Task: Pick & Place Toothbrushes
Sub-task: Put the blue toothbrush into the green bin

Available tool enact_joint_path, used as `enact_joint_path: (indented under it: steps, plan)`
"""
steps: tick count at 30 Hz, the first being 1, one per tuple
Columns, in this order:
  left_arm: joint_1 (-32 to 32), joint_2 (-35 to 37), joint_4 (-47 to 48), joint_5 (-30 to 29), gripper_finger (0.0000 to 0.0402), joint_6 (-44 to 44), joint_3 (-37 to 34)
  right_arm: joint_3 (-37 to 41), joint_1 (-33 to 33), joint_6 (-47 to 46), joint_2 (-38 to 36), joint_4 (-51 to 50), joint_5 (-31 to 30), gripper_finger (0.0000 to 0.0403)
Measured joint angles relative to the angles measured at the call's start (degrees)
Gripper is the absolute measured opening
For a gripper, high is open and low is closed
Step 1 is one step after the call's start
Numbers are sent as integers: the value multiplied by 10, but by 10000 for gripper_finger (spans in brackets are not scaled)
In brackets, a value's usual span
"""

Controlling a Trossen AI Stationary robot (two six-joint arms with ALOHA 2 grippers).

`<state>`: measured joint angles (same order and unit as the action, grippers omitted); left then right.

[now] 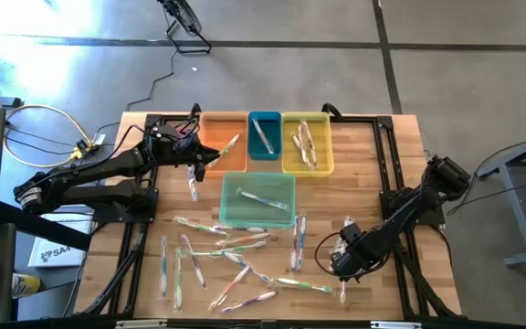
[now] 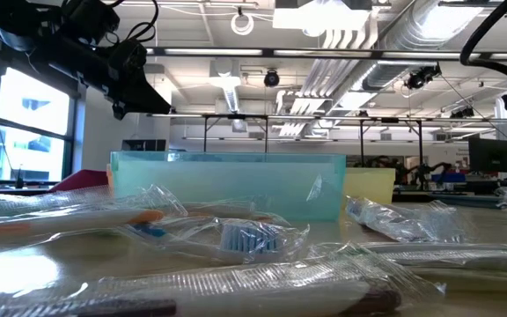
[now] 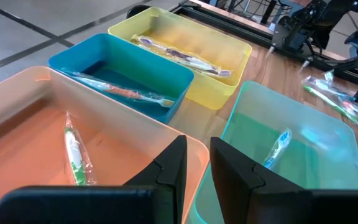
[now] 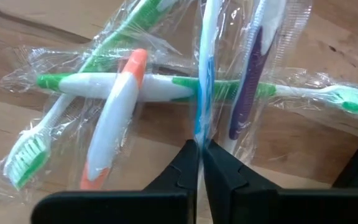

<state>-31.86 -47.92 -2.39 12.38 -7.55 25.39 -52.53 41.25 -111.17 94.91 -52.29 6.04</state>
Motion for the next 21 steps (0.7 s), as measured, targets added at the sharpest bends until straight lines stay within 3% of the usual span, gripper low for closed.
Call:
enact_joint_path:
  steps: [9,21]
  plan:
    - [0,0,0,0,69,0,0,1,-14,26,-11,10,43,3]
    - [0,0,-1,0,69,12,0,1,-75,100,-104,7,-40,3]
